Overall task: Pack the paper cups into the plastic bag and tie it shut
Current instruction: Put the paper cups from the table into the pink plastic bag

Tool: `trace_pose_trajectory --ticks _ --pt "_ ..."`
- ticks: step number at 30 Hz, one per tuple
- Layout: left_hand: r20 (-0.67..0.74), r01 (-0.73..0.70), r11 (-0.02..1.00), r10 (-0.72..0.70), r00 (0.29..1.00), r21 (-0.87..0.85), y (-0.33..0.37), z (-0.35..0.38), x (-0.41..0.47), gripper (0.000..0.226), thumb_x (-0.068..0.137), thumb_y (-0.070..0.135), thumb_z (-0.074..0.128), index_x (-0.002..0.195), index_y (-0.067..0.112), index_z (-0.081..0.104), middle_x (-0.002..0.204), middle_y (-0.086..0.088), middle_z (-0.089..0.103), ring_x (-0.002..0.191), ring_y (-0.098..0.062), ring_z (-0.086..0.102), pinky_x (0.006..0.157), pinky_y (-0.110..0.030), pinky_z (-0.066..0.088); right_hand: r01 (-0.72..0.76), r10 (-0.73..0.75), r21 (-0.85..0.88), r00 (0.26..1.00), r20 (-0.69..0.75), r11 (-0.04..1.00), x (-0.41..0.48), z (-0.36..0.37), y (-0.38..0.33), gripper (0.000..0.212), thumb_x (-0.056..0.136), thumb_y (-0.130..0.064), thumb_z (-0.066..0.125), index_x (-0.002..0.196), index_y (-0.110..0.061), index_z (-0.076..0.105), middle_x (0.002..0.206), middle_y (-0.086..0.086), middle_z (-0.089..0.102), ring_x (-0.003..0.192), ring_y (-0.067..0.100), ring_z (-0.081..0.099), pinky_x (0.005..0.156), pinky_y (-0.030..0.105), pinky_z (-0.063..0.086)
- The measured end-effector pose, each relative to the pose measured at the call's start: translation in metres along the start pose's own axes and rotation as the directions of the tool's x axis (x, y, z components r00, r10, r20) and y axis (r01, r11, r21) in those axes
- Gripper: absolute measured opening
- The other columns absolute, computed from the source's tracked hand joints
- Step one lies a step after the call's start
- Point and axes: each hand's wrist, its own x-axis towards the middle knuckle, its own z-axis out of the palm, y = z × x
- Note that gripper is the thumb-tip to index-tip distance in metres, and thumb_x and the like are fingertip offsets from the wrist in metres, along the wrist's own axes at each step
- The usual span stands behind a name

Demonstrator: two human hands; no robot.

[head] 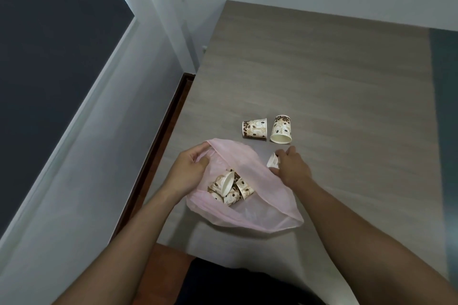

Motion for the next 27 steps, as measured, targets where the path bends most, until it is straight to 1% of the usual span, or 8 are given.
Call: trace_pose_trajectory --ticks 3,5,11,15,18,21,25,27 --pt "0.006 -0.008 1.0 0.008 1.0 0.0 0.002 0.0 -0.003 0.046 0.112 0.013 0.057 0.138 0.048 0.073 0.132 0.029 0.073 0.128 0.002 0.066 0.108 -0.027 0.055 -0.068 0.053 -0.193 0.995 -0.079 0.979 -0.012 0.007 -0.002 0.066 0.099 -0.064 0.066 0.146 -0.019 0.05 0.141 0.011 0.05 0.135 0.032 0.048 0.103 0.049 0.047" --pt "0.012 -0.018 1.0 0.018 1.0 0.01 0.004 0.001 -0.006 0.046 0.113 0.012 0.057 0.141 0.045 0.072 0.133 0.027 0.072 0.128 0.004 0.065 0.101 -0.02 0.053 -0.096 0.086 -0.2 0.995 -0.06 0.975 -0.02 0.014 0.002 0.072 0.097 -0.066 0.066 0.145 -0.018 0.046 0.143 0.01 0.053 0.137 0.032 0.049 0.105 0.05 0.045" --pt "0.033 -0.055 0.998 0.054 0.998 0.023 0.007 0.002 -0.015 0.043 0.112 0.015 0.059 0.144 0.043 0.071 0.148 0.02 0.069 0.137 -0.002 0.062 0.1 -0.017 0.049 -0.147 0.147 -0.014 0.988 0.044 0.989 -0.039 0.034 0.021 0.071 0.094 -0.057 0.075 0.142 -0.019 0.041 0.138 0.011 0.062 0.129 0.036 0.063 0.104 0.049 0.047" --pt "0.036 -0.065 0.998 0.064 0.997 0.019 0.011 0.003 -0.025 0.044 0.112 0.016 0.058 0.141 0.047 0.072 0.142 0.023 0.071 0.133 -0.002 0.065 0.104 -0.026 0.053 -0.221 0.215 0.346 0.975 0.055 0.912 -0.051 0.037 0.038 0.076 0.086 -0.061 0.082 0.14 -0.022 0.045 0.121 0.01 0.055 0.106 0.036 0.066 0.093 0.045 0.054" --pt "0.03 -0.062 0.998 0.062 0.998 0.008 0.016 0.005 -0.033 0.043 0.113 0.016 0.058 0.132 0.052 0.072 0.128 0.034 0.071 0.119 0.012 0.065 0.091 -0.013 0.053 -0.235 0.266 0.516 0.964 0.014 0.824 -0.062 0.034 0.047 0.079 0.077 -0.066 0.088 0.135 -0.029 0.049 0.116 0.006 0.052 0.093 0.027 0.063 0.087 0.041 0.059" --pt "0.027 -0.071 0.997 0.071 0.997 0.009 0.017 0.007 -0.041 0.044 0.113 0.016 0.058 0.125 0.056 0.068 0.116 0.043 0.065 0.109 0.021 0.06 0.086 -0.007 0.048 -0.234 0.293 0.56 0.956 -0.017 0.795 -0.076 0.029 0.054 0.083 0.07 -0.08 0.083 0.133 -0.034 0.053 0.117 0.008 0.057 0.097 0.03 0.069 0.082 0.047 0.065" --pt "0.028 -0.105 0.995 0.105 0.994 0.001 0.018 0.01 -0.046 0.041 0.114 0.015 0.057 0.143 0.042 0.069 0.123 0.033 0.067 0.113 0.012 0.062 0.089 -0.013 0.05 -0.183 0.29 0.657 0.955 -0.056 0.731 -0.097 0.007 0.052 0.077 0.082 -0.075 0.079 0.138 -0.026 0.06 0.116 0.005 0.072 0.098 0.026 0.072 0.074 0.034 0.053" --pt "0.042 -0.108 0.994 0.108 0.993 -0.008 0.019 0.01 -0.048 0.044 0.113 0.015 0.057 0.145 0.042 0.068 0.134 0.022 0.07 0.124 -0.002 0.068 0.101 -0.025 0.057 -0.151 0.269 0.731 0.962 -0.046 0.666 -0.107 -0.007 0.046 0.066 0.085 -0.075 0.077 0.13 -0.028 0.064 0.112 -0.002 0.076 0.097 0.021 0.074 0.074 0.034 0.054"
